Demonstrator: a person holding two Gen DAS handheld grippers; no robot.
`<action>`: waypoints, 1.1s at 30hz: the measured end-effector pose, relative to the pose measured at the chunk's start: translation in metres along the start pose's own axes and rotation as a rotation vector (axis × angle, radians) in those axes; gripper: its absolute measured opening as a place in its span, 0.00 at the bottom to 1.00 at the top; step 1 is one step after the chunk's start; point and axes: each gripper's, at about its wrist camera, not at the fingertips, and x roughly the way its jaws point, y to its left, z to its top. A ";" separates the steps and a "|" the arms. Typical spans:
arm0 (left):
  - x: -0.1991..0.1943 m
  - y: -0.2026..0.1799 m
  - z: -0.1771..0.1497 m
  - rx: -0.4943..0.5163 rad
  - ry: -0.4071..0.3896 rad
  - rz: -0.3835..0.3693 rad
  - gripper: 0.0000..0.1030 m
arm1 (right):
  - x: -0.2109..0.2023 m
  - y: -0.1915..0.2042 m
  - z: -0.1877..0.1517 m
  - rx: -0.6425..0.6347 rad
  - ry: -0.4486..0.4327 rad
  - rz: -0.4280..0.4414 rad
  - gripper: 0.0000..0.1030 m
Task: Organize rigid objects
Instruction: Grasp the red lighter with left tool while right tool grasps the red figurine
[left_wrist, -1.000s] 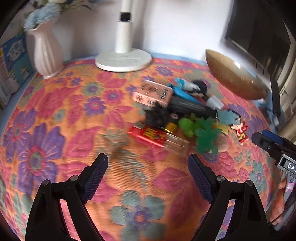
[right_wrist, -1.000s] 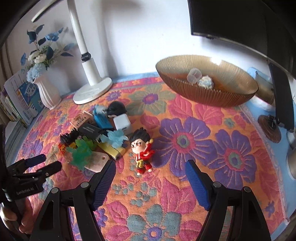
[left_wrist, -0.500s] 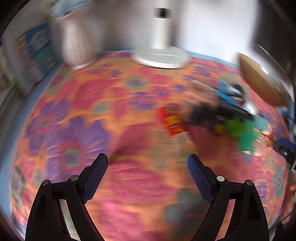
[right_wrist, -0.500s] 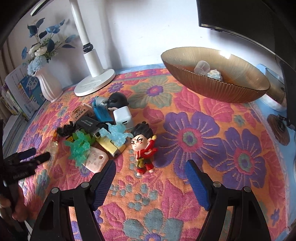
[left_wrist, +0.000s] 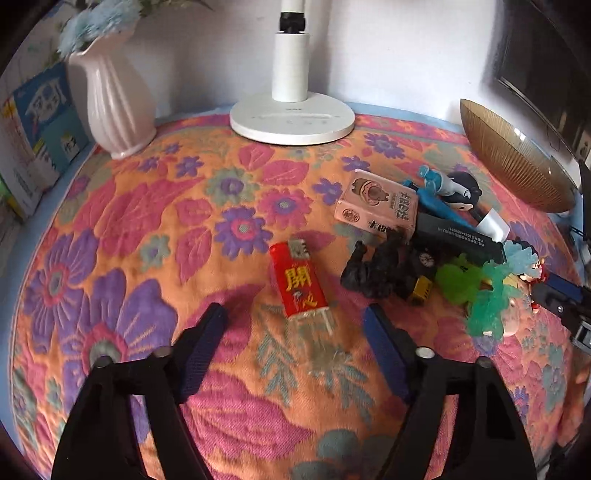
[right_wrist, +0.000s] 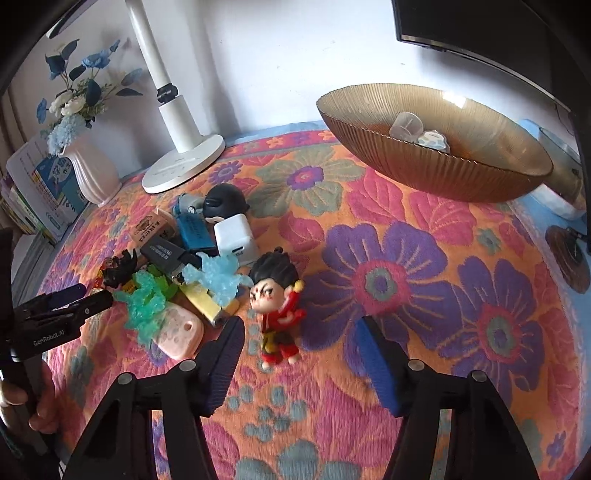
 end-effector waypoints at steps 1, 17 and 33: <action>0.000 -0.001 0.002 0.006 -0.005 0.003 0.58 | 0.003 0.002 0.002 -0.005 0.005 -0.006 0.55; -0.034 0.008 -0.031 -0.008 -0.051 -0.108 0.19 | -0.022 -0.001 -0.008 0.006 -0.016 -0.021 0.28; -0.030 -0.005 -0.039 0.021 -0.022 -0.027 0.19 | -0.023 0.003 -0.040 0.015 -0.028 0.000 0.36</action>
